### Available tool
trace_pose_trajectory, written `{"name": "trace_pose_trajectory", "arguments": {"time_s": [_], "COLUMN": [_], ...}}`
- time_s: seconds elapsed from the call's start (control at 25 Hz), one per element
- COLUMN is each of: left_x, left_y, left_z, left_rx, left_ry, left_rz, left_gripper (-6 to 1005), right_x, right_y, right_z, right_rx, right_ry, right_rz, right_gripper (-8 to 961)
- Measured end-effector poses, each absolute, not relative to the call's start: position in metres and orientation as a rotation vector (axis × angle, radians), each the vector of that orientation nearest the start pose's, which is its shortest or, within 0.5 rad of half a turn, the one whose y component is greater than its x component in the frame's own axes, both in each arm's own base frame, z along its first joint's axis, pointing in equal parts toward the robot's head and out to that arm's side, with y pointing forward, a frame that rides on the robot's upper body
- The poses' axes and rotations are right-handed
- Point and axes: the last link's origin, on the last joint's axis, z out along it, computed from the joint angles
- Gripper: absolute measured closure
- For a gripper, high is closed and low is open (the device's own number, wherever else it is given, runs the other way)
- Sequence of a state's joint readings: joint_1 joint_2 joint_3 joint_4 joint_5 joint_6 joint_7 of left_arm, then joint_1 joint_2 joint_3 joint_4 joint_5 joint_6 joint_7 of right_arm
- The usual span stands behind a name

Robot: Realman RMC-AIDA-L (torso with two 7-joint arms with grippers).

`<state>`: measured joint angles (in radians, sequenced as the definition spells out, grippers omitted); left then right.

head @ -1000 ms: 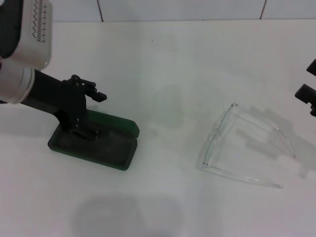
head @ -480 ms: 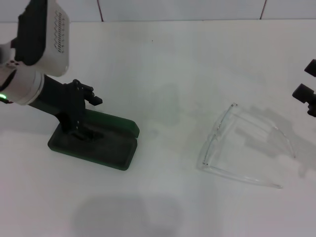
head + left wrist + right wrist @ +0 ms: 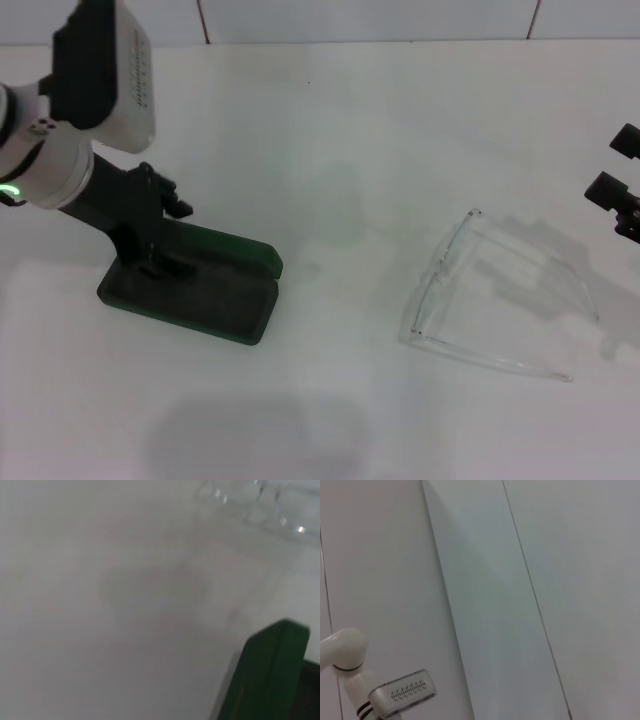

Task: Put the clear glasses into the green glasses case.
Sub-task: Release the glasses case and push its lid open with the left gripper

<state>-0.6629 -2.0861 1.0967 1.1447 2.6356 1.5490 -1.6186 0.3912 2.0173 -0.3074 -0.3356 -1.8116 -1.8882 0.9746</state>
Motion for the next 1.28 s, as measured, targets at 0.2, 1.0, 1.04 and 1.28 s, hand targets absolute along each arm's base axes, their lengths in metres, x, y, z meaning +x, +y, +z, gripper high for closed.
{"name": "trace_pose_trajectory", "arguments": {"time_s": [0.2, 1.0, 1.04, 1.28], "left_x": [-0.215, -0.175, -0.175, -0.167], "left_y": [0.371, 0.356, 0.355, 0.351], "left_z": [0.011, 0.026, 0.025, 0.033], "left_rx": [-2.898, -2.887, -2.893, -2.864], "left_ry": [-0.029, 0.013, 0.004, -0.023], "left_rz": [0.627, 0.374, 0.377, 0.317], "left_gripper": [288, 944, 955, 901], "right_x": [0.294, 0.300, 0.300, 0.300], "right_y": [0.266, 0.257, 0.256, 0.255], "right_z": [0.042, 0.039, 0.038, 0.037], "right_rx": [-2.269, -2.251, -2.253, -2.257], "right_ry": [0.424, 0.456, 0.457, 0.463], "right_rz": [1.298, 1.301, 1.300, 1.303], "right_gripper": [172, 172, 172, 172]}}
